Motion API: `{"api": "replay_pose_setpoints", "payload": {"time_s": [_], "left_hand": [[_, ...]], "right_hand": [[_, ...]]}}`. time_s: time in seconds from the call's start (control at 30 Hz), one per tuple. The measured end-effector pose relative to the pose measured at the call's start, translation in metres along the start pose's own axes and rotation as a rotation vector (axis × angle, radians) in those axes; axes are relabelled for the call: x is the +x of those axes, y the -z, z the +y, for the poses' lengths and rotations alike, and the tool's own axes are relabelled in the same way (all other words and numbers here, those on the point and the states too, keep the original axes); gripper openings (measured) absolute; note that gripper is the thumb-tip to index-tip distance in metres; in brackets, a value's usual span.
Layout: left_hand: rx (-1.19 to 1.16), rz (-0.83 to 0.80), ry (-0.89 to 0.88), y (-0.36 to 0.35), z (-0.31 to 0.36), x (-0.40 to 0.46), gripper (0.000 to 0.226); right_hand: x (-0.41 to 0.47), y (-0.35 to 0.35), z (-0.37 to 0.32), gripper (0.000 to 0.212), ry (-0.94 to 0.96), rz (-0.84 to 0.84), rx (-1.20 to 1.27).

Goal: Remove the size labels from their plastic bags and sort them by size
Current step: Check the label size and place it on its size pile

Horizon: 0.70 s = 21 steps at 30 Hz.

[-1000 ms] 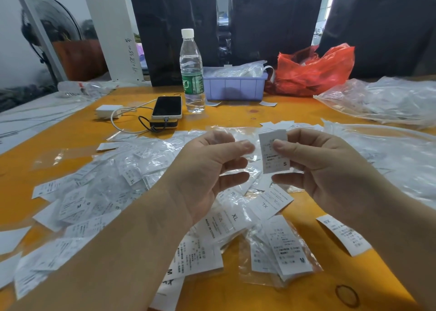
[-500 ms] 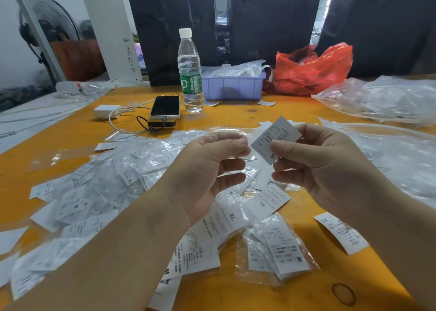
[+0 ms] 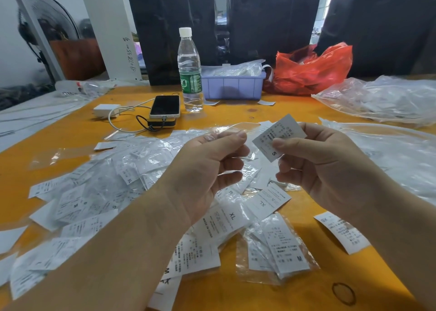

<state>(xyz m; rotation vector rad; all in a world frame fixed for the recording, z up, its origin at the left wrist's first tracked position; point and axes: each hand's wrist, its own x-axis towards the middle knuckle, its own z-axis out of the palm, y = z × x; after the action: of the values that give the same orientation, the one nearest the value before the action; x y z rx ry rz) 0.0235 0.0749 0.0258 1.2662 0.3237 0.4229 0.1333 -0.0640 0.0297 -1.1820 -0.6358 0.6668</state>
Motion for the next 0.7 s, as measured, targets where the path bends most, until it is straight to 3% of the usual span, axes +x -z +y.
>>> {"api": "replay_pose_setpoints", "payload": {"time_s": [0.27,0.47,0.57,0.67,0.7], "left_hand": [[0.031,-0.004,0.005,-0.0020,-0.0007,-0.0003,0.018],[0.095,-0.036,0.004,-0.0033,-0.0021,-0.0012,0.004],[0.116,-0.084,0.007,-0.0039,-0.0030,-0.0023,0.014],[0.130,-0.095,-0.002,-0.0052,-0.0028,-0.0029,0.001],[0.140,-0.094,-0.009,-0.0049,-0.0029,-0.0025,0.010]], "right_hand": [[-0.0013,-0.0009,-0.0007,0.024,0.014,0.001,-0.011],[-0.0012,-0.0015,0.0003,0.030,0.023,0.030,-0.005],[-0.0013,-0.0012,0.0008,0.027,0.029,0.029,0.015],[-0.0014,-0.0004,0.0018,0.026,0.037,0.016,0.007],[-0.0017,-0.0002,0.0022,0.028,0.041,0.006,-0.002]]}}
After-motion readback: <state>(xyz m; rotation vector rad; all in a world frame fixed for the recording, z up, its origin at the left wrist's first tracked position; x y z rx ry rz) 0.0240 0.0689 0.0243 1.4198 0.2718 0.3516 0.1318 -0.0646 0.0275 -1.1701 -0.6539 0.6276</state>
